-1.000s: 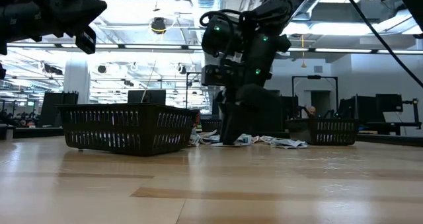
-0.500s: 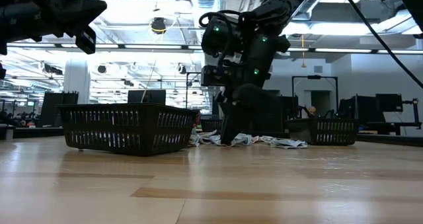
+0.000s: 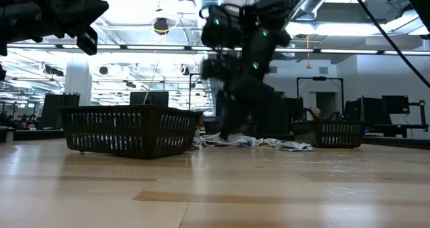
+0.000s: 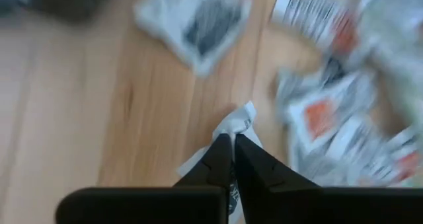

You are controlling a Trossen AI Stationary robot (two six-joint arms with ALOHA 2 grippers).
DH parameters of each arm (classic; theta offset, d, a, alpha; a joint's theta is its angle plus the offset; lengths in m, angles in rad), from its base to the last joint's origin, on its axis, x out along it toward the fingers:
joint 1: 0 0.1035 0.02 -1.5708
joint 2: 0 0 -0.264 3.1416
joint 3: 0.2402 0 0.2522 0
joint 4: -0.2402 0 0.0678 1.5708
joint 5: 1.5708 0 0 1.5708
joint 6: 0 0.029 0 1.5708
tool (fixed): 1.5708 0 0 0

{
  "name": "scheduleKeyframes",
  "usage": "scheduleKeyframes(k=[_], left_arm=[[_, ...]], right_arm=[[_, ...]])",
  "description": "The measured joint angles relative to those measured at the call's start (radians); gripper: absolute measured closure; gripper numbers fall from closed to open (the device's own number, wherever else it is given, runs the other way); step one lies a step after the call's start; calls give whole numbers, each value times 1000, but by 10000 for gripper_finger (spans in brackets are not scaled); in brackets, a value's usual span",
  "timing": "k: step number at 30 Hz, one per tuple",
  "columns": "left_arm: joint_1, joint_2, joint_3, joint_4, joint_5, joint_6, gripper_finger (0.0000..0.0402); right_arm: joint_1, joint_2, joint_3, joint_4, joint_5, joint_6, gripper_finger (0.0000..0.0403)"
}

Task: Pick & Place First Aid Supplies
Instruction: Put the white towelette pack into the bottom black bin

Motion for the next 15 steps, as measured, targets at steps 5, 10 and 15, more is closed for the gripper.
scheduleKeyframes(k=[5, 10, 15], left_arm=[[0, 0, 0, 0, 0, 0, 394], [0, 0, 0, 0, 0, 0, 394], [0, 0, 0, 0, 0, 0, 394]], right_arm=[[0, -4, 80, -8, 0, -4, 391], [2, -6, 147, -1, 53, 4, 391], [16, -7, 223, 17, 51, 0, 397]])
